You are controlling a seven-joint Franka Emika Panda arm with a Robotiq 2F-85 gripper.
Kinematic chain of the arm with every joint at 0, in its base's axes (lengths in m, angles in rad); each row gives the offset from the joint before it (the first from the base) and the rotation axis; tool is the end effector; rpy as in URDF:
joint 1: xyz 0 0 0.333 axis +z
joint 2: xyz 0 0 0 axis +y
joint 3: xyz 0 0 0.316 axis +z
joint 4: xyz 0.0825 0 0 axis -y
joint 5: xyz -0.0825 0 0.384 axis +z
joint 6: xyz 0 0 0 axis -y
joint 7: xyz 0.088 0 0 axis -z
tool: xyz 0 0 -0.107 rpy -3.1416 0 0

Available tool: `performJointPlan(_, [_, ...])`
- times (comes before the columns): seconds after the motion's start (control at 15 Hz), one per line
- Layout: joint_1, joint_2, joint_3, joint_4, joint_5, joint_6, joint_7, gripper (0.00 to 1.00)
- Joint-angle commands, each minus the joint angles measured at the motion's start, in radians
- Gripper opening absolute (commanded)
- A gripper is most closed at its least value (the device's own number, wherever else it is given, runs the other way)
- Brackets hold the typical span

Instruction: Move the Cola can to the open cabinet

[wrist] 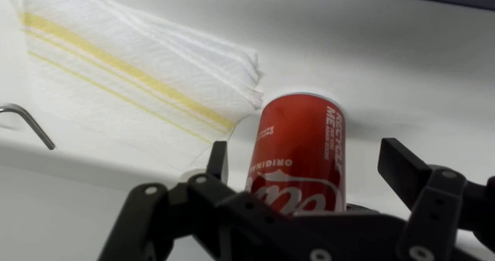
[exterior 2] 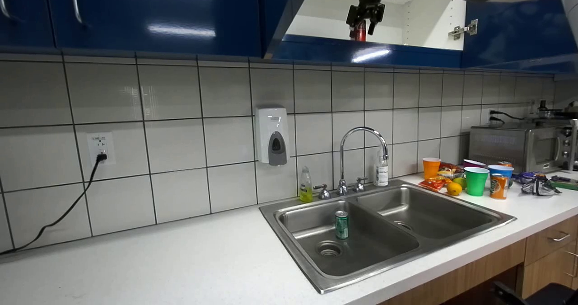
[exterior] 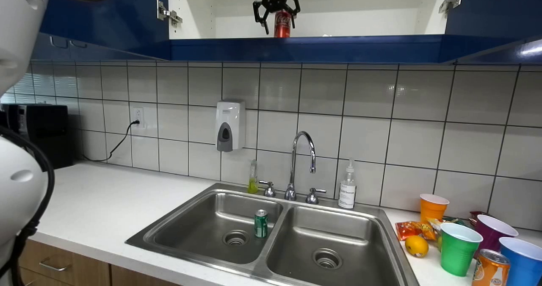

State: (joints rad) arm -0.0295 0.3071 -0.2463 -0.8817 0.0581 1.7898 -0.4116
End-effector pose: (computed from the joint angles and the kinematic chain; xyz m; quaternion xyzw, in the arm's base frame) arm 0.6171 -0.1268 0.7945 0.9503 0.0835 0.2807 0.1053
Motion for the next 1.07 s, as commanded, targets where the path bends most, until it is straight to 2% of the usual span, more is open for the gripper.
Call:
performJointPlan(0.0, [0.004, -0.050, 0.004, -0.020, 0.007, -0.086, -0.009, 1.00])
performJointPlan(0.47, [0.022, -0.178, 0.007, -0.122, -0.007, -0.209, -0.011, 1.00])
performJointPlan(1.0, [0.086, -0.392, 0.029, -0.387, -0.018, -0.231, -0.012, 1.00])
